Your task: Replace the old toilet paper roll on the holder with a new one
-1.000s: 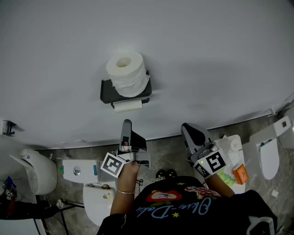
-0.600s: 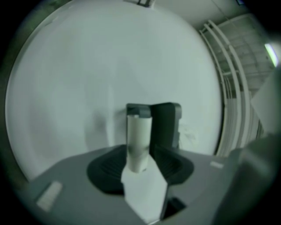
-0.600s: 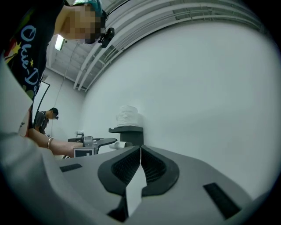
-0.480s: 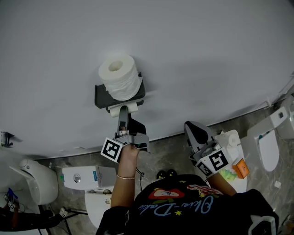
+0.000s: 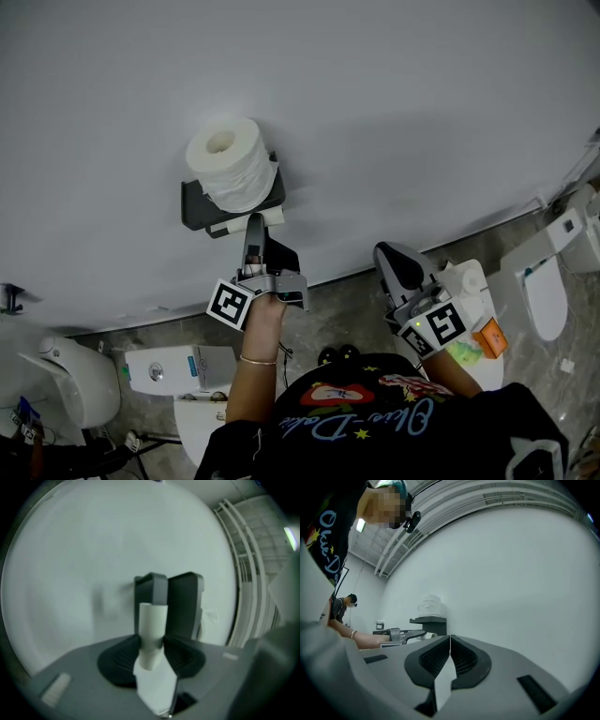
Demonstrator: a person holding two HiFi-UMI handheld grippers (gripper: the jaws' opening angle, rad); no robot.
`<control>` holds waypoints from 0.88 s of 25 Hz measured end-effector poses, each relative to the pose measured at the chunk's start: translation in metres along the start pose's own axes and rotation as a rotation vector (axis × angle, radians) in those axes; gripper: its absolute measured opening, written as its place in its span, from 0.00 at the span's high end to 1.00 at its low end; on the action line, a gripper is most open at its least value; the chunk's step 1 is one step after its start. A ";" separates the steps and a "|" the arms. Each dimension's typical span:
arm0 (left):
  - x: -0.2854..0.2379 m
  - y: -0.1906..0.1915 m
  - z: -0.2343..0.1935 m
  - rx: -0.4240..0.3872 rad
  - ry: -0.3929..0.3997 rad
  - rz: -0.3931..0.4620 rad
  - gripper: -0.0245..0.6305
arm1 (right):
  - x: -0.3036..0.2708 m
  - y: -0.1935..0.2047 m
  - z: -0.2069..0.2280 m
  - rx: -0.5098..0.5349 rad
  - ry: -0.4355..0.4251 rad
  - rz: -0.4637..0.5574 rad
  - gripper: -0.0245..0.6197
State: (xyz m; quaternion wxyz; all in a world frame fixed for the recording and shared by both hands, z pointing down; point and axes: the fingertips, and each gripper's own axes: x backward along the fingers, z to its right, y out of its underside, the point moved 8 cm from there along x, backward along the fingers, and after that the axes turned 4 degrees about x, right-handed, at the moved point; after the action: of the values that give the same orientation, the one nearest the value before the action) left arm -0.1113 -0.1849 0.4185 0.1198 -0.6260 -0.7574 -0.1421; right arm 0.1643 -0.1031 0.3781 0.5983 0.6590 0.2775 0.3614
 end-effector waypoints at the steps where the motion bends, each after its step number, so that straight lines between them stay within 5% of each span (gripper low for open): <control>1: -0.003 0.006 -0.001 0.005 0.005 -0.017 0.72 | 0.001 0.000 0.001 0.000 0.005 -0.001 0.94; 9: -0.029 0.073 -0.008 0.023 0.021 -0.191 0.72 | 0.021 -0.005 0.013 0.022 0.092 -0.003 0.94; 14: -0.024 0.101 -0.013 -0.080 -0.027 -0.319 0.72 | 0.034 -0.006 0.022 0.024 0.146 -0.009 0.94; 16: -0.012 0.101 -0.013 -0.228 -0.063 -0.378 0.72 | 0.034 -0.006 0.022 0.021 0.145 -0.010 0.94; 22: 0.029 0.068 0.024 -0.999 -0.110 -0.542 0.72 | 0.018 -0.001 0.013 -0.008 0.077 -0.006 0.94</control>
State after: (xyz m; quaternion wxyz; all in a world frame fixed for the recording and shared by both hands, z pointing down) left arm -0.0500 -0.1381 0.4108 -0.2711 -0.3963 -0.7369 -0.4759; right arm 0.1855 -0.0968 0.3790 0.5908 0.6413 0.3011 0.3860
